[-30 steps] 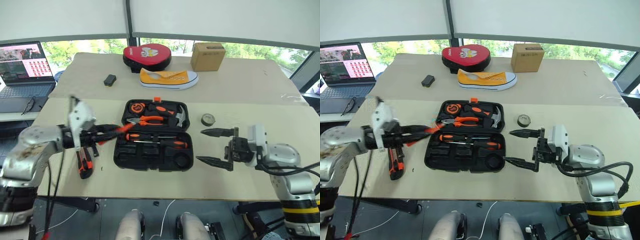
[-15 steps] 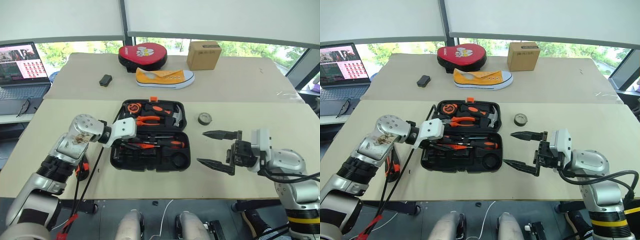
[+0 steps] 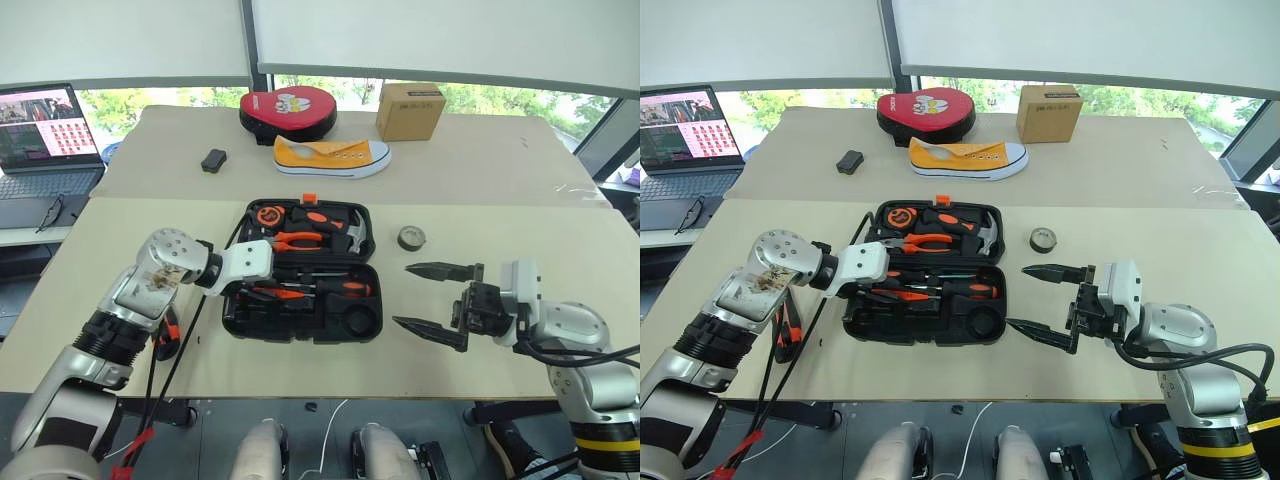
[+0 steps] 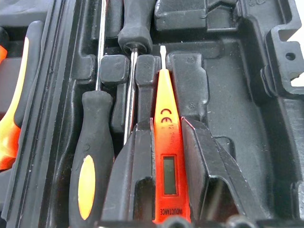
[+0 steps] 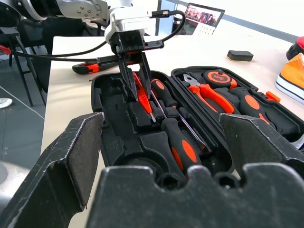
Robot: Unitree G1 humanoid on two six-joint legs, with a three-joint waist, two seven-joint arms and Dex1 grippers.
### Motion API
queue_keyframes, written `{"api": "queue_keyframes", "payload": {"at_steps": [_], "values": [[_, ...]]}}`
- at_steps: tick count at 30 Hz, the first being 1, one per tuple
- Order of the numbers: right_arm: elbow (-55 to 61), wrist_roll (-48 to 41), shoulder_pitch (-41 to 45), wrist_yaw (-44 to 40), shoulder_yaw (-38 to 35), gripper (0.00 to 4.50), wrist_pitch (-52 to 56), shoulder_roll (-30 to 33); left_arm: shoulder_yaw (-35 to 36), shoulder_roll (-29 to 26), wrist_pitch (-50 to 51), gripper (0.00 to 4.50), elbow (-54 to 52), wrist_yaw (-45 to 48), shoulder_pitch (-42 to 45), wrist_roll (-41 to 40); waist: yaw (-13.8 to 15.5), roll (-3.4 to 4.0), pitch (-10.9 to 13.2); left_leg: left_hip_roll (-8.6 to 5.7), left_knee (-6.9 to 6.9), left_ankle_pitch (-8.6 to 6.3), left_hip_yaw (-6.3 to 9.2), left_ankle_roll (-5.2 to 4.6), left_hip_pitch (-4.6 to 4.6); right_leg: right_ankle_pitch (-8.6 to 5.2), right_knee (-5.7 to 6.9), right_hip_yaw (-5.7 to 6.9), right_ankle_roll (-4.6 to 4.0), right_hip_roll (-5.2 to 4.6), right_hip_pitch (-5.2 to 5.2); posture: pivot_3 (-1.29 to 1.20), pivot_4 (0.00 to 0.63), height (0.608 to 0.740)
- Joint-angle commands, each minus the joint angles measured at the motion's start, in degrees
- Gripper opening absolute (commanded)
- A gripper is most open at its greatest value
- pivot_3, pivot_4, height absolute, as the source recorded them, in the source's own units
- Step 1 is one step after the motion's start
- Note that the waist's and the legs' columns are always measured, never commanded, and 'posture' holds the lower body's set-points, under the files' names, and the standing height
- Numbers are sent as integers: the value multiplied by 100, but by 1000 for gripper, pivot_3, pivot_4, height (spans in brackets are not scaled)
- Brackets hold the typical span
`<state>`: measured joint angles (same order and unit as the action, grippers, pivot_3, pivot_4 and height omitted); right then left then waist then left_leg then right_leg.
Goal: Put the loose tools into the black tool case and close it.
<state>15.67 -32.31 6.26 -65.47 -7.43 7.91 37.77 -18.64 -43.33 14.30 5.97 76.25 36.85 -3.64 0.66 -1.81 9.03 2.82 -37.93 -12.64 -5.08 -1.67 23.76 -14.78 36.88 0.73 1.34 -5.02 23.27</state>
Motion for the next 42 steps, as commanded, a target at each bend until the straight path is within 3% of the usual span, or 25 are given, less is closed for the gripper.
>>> {"api": "queue_keyframes", "payload": {"at_steps": [1,3,10,14,17,31,42], "values": [[89,-106,103,2,-71,4500,-44,0,282,202,-99,1574,-243,138,-137,-495,-7,0,0,0,0,0,1,0,0,0,1,0,1,0,0,0,150,740],[66,-106,110,-11,-71,4500,-48,0,535,325,-199,2246,-328,-29,-66,-642,6,0,0,0,0,0,3,0,0,-1,2,0,2,-1,1,0,150,740],[90,-136,-14,15,-122,4500,-43,5,1108,259,-23,2246,-485,-205,-305,-1043,2,0,0,0,-15,-1,9,-1,4,-1,11,2,3,-2,-1,0,150,740],[61,-101,23,66,-54,4500,-71,-64,1285,316,-277,1183,-237,-405,-604,-1047,-15,0,0,1,-15,-1,7,-1,0,-2,13,-2,3,-2,-1,0,150,740],[54,-84,38,84,-19,4500,-84,-103,1277,397,-438,63,-11,-562,-719,-979,4,0,0,1,-16,-1,7,-1,1,-1,14,1,3,-2,-1,0,150,740],[33,-80,17,127,-29,4500,-73,-142,903,554,-639,63,151,-843,-1123,-600,2,1,0,-1,-20,-2,6,-3,0,-1,16,2,4,-6,-4,0,150,740],[-64,-52,55,157,50,4500,-88,-200,915,449,-69,63,-192,-1082,-1503,-644,0,3,-2,0,-20,-1,6,-2,-12,-1,19,1,4,-6,-13,0,150,740]]}}
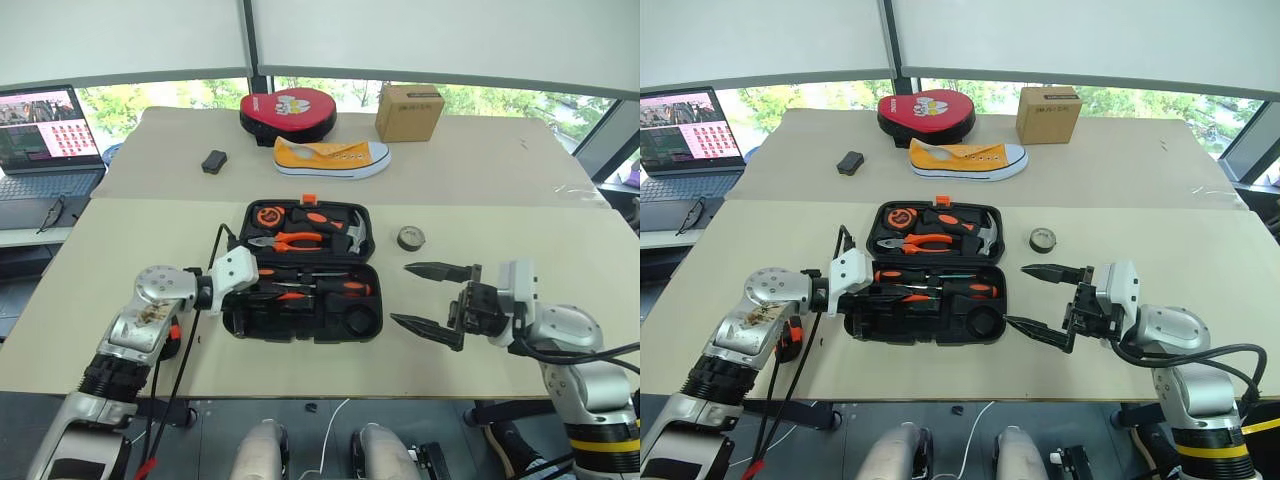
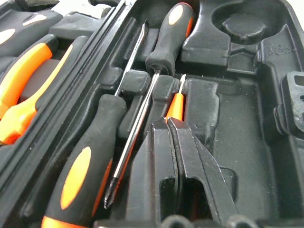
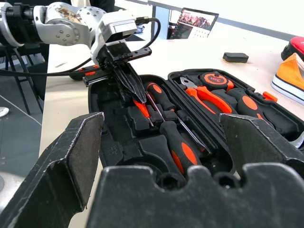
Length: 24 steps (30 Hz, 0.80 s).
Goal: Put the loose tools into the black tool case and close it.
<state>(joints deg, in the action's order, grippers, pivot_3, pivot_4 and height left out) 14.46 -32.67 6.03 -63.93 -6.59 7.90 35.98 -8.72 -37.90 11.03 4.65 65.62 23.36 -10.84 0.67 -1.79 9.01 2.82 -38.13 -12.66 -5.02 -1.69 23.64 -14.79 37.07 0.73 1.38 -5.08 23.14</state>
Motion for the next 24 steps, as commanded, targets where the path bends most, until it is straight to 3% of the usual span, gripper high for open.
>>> {"api": "queue_keyframes", "payload": {"at_steps": [1,7,13,16,18,24], "values": [[46,-18,86,1,-27,4500,-90,-21,-40,-81,314,63,-108,-66,-179,47,-1,1,-1,0,0,0,0,0,-1,0,0,-1,0,0,0,0,150,740],[-30,-18,141,-8,14,4500,-113,-28,438,88,288,63,-249,-406,-211,-287,0,1,-1,0,0,0,0,0,-2,0,2,-2,0,0,0,0,150,740],[-203,-87,117,-168,-113,4500,-216,42,1722,-25,761,63,-1172,-636,-677,-1420,-28,0,0,3,0,0,1,-1,8,0,1,-2,0,-1,9,0,150,740],[-393,-183,18,-530,-229,4500,-259,188,3019,-232,1002,706,-2043,-775,-1810,-1943,-85,0,0,9,1,-2,3,-2,8,0,0,-4,0,-4,11,0,150,740],[-538,-121,-7,-741,-258,4500,-502,198,3846,-238,1052,1498,-2386,-957,-2654,-2042,-142,0,0,14,7,-4,2,-5,1,-1,-3,-8,1,-12,8,0,150,740],[-793,43,27,-1037,-144,4500,-996,37,5875,646,802,3703,-2395,-1505,-4938,-2128,-141,-2,0,13,15,-7,-3,-6,-28,-3,-7,-10,1,-22,-11,0,150,740]]}}
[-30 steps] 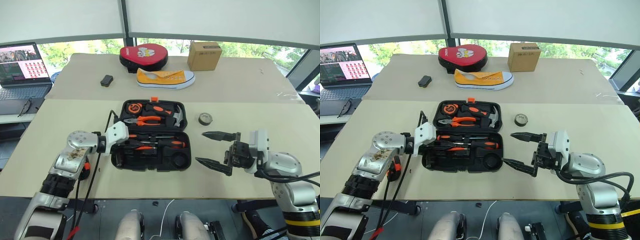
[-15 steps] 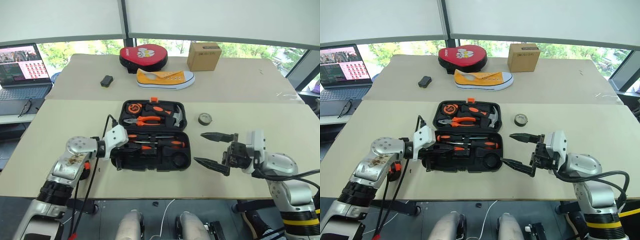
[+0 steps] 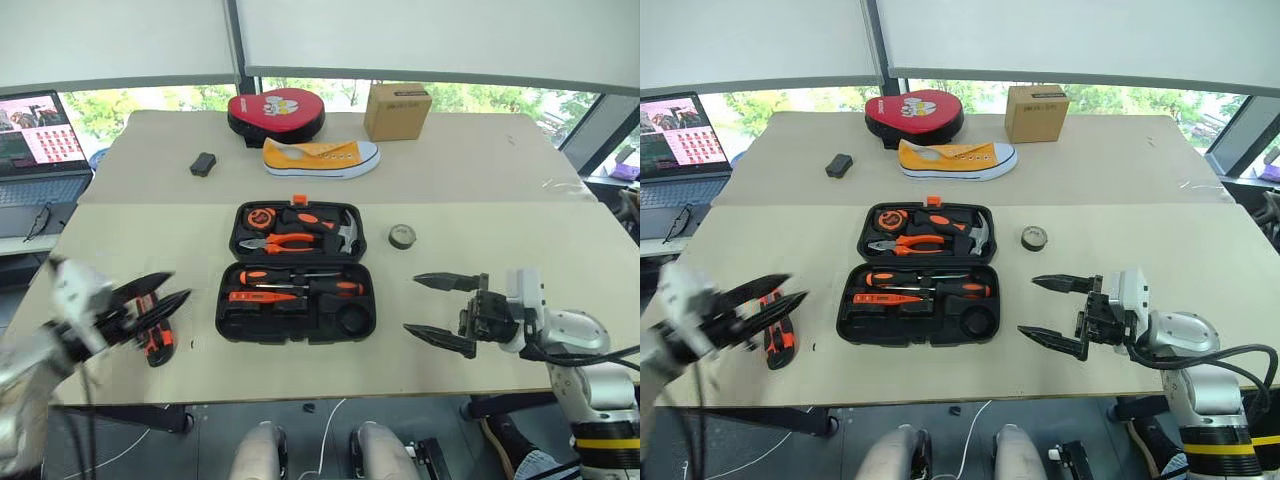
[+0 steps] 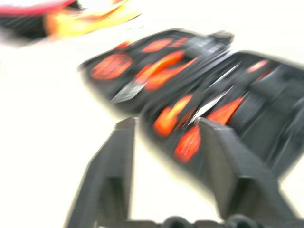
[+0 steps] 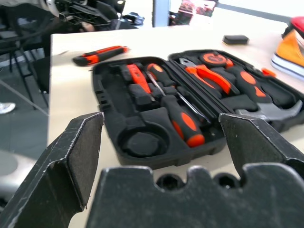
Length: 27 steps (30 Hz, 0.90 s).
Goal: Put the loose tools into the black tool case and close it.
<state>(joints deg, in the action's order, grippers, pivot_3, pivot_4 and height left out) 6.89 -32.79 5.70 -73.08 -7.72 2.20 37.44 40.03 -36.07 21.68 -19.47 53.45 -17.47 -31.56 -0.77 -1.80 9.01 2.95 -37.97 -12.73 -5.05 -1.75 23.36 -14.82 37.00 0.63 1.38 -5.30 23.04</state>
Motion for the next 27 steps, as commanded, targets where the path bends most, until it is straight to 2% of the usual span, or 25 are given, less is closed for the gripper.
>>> {"api": "queue_keyframes", "payload": {"at_steps": [1,2,6,8,11,14,16,18,22,27], "values": [[-44,130,41,-194,47,4500,-556,-127,1215,678,-364,4130,82,-375,-1173,-37,2,-3,-2,-1,1,-1,-1,0,-3,-1,-1,0,-1,-2,0,0,150,740],[-53,178,25,-252,98,4500,-643,-135,1339,818,-425,4485,109,-437,-1375,-34,4,-4,-2,-1,1,-3,-2,-1,-2,-2,-3,0,-4,-2,0,0,150,740],[-239,285,39,-299,186,4500,-931,-263,1476,1312,-746,4485,115,-556,-2172,76,90,-18,-10,-1,1,-4,1,-1,-2,-10,-10,7,-15,-3,14,0,150,740],[-360,291,84,-360,201,4500,-1005,-274,1384,1446,-608,4485,-210,-744,-2308,-91,154,-19,-10,-2,1,-20,2,25,-8,-32,-22,10,-54,-7,13,0,150,740],[-368,14,215,-398,198,4500,-581,-239,1081,1423,-123,4485,-815,-1132,-2290,-326,195,-30,-16,-4,1,-24,1,32,-6,-35,-22,10,-59,-14,12,0,150,740],[-384,15,379,-355,230,4500,-614,-365,656,1186,1155,4485,-1555,-2293,-1844,-604,184,-29,-17,-3,1,-22,-1,28,-6,-34,-18,3,-57,-13,5,0,150,740],[-397,49,442,-335,243,4500,-654,-438,514,1078,1962,4485,-1853,-3011,-1448,-1044,166,-33,-19,-1,0,-4,2,-3,-2,-10,-7,-1,-17,-4,-4,0,150,740],[-369,85,467,-299,266,4500,-674,-514,256,1070,2613,4485,-2108,-3798,-866,-1285,137,-37,-22,1,1,-4,3,-2,-3,-10,0,-2,-16,1,-2,0,150,740],[-321,117,483,-255,300,4500,-658,-581,-212,1203,3491,4485,-2294,-5014,57,-1246,110,-37,-23,-2,1,-4,5,-2,-6,-6,9,-4,-14,4,-4,0,150,740],[-185,87,436,-142,333,4500,-575,-603,-1154,1439,3981,4485,-1947,-5916,909,-591,102,-37,-23,-8,2,-4,5,1,-10,-5,12,-5,-13,2,-6,0,150,740]]}}
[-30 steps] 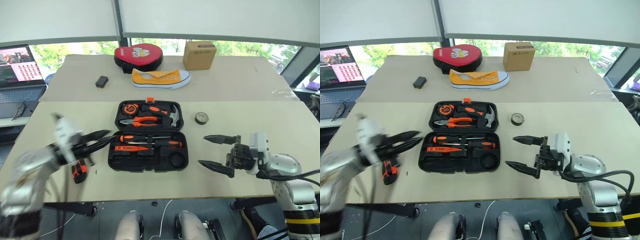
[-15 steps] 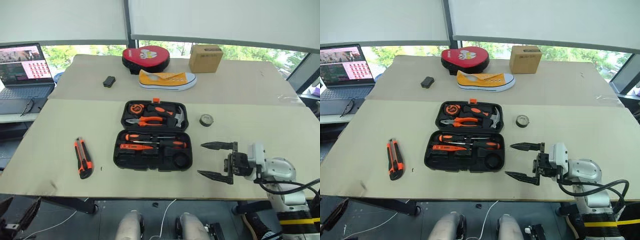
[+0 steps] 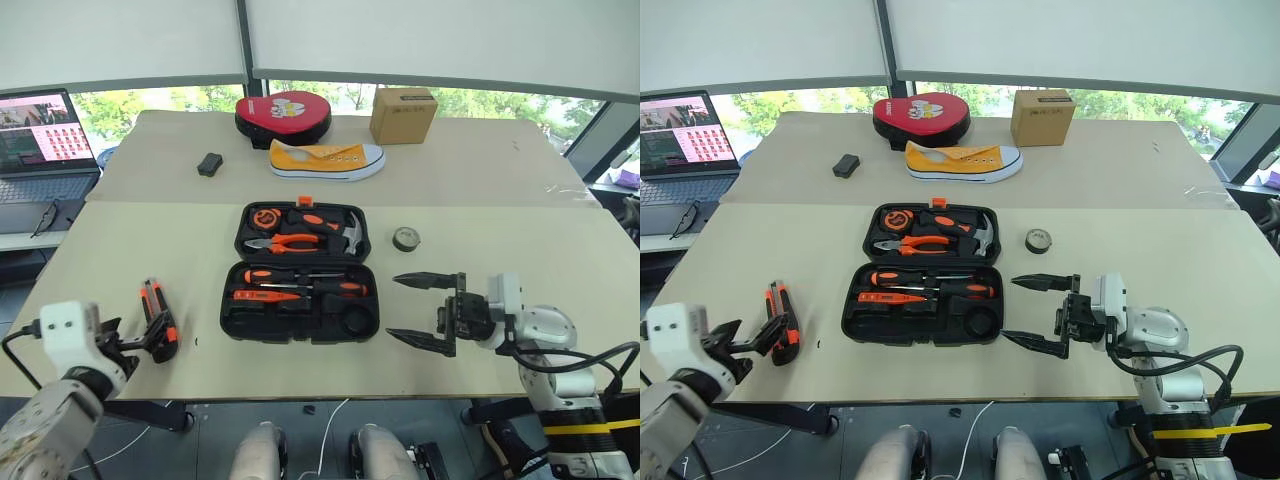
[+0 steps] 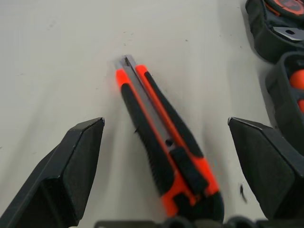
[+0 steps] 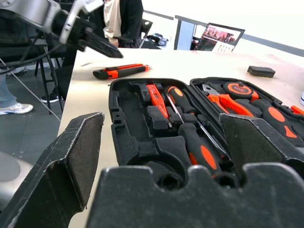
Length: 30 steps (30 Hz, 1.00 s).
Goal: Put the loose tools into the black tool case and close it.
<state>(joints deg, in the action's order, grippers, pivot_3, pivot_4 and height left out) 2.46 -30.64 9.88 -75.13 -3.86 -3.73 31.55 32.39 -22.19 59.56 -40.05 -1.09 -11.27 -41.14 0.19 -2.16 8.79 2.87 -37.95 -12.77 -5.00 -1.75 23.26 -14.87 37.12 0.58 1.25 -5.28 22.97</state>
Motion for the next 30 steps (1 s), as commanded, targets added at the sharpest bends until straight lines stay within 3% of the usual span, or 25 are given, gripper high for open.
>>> {"api": "queue_keyframes", "payload": {"at_steps": [1,3,6,10,12,15,18,22,24,26,30], "values": [[282,-137,4,74,-48,4500,37,-2,-425,89,246,4485,189,-552,381,440,15,-2,-1,-1,0,1,0,2,0,1,1,1,0,2,-1,0,150,740],[349,-212,-36,85,-38,4500,216,58,-498,136,306,4485,335,-627,507,542,25,-2,-1,-1,0,2,0,4,0,1,0,0,-1,1,0,0,150,740],[427,-279,-58,110,-40,4500,398,90,-584,210,415,3857,488,-644,628,613,29,-1,-2,-1,3,2,-1,4,0,1,-1,0,-1,-1,1,0,150,740],[482,-278,-40,181,-37,4500,448,72,-607,240,321,2341,647,-513,743,681,51,6,-5,-2,3,2,-2,4,-5,1,-1,-1,-3,-4,-2,0,150,740],[507,-292,-13,227,-90,4500,484,105,-418,-203,-194,1745,667,197,705,663,62,7,-6,-4,3,2,-1,5,-5,1,-2,1,-3,-8,-4,0,150,740],[607,-424,3,258,-244,4500,633,253,99,-1168,-1328,1708,972,1891,712,542,48,-1,-1,1,3,5,-2,10,8,4,-1,5,-11,-2,13,0,150,740],[637,-496,-46,215,-406,4500,710,471,86,-2096,-2303,1708,1416,3591,762,559,56,2,1,6,6,9,-1,18,18,2,-5,15,-23,-2,26,0,150,740],[514,-355,-259,28,-656,4500,578,892,-1133,-3360,-2514,1708,1535,5934,1332,211,115,10,3,-4,14,7,-8,15,19,-5,-24,20,-34,-20,20,0,150,740],[399,-295,-272,26,-748,4500,508,1017,-1884,-3711,-2569,1708,1416,6670,1711,221,109,11,3,-6,13,6,-15,11,22,-3,-31,15,-31,-21,17,0,150,740],[371,-289,-292,41,-809,4500,496,1080,-2648,-3720,-2624,1708,1457,6991,2274,424,73,13,4,-6,13,4,-21,7,25,6,-38,8,-15,-16,17,0,150,740],[634,-298,-471,113,-855,4500,549,1083,-4160,-3265,-3093,1708,2056,7031,3417,1681,40,14,5,-5,12,5,-21,5,28,9,-32,8,-5,20,17,0,150,740]]}}
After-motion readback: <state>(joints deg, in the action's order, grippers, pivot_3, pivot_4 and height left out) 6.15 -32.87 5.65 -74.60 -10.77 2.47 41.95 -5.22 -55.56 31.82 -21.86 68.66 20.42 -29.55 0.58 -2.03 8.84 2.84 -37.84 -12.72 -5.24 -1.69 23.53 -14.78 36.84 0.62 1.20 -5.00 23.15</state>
